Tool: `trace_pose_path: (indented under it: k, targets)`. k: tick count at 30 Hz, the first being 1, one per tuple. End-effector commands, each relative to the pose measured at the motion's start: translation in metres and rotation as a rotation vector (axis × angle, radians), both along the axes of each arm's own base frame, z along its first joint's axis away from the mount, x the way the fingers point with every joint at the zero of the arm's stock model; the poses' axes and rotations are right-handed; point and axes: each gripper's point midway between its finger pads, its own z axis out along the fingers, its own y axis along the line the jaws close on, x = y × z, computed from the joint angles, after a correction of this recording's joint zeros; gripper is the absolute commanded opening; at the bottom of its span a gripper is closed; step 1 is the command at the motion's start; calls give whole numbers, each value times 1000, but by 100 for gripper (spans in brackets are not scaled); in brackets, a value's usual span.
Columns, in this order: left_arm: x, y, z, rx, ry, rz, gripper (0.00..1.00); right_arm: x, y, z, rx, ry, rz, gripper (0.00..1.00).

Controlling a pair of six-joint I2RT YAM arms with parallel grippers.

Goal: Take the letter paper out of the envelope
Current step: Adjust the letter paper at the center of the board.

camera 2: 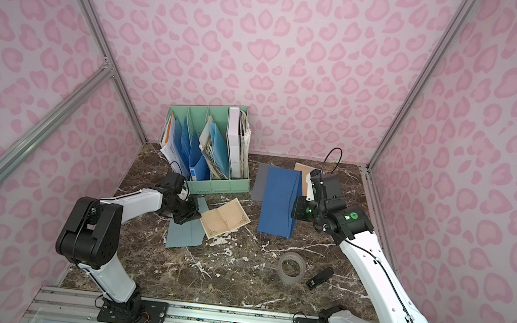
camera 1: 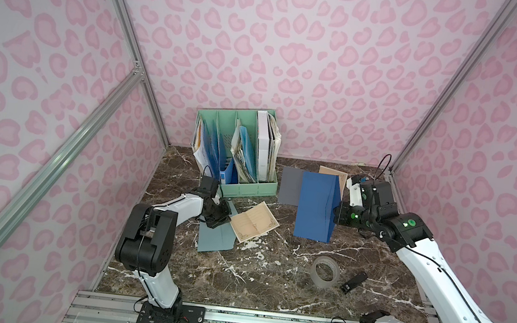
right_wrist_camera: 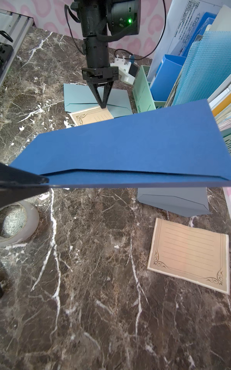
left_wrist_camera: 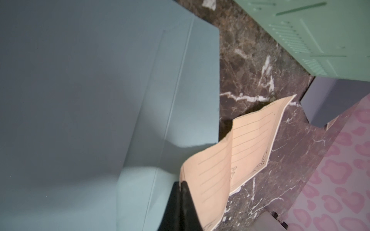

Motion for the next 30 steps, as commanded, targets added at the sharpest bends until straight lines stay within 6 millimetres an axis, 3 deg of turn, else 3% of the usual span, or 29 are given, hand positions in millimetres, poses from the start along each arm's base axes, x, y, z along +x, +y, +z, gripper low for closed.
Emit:
trace_pose_path:
  k: [1,9,15,23,30]
  targets:
    - [-2,-2,10,-23,10,107,0,2,2,3,14,-18,1,0]
    - [-37,-17,18,-6,109,449,0,3,2,2,34,-26,-6,0]
    - [-42,-33,16,-49,113,649,0,2,1,5,30,-34,27,0]
    - [-66,-52,-5,-51,197,715,0,4,-1,6,55,-45,60,0]
    - [-71,-59,7,-39,194,639,7,2,-6,-1,68,-36,71,0]
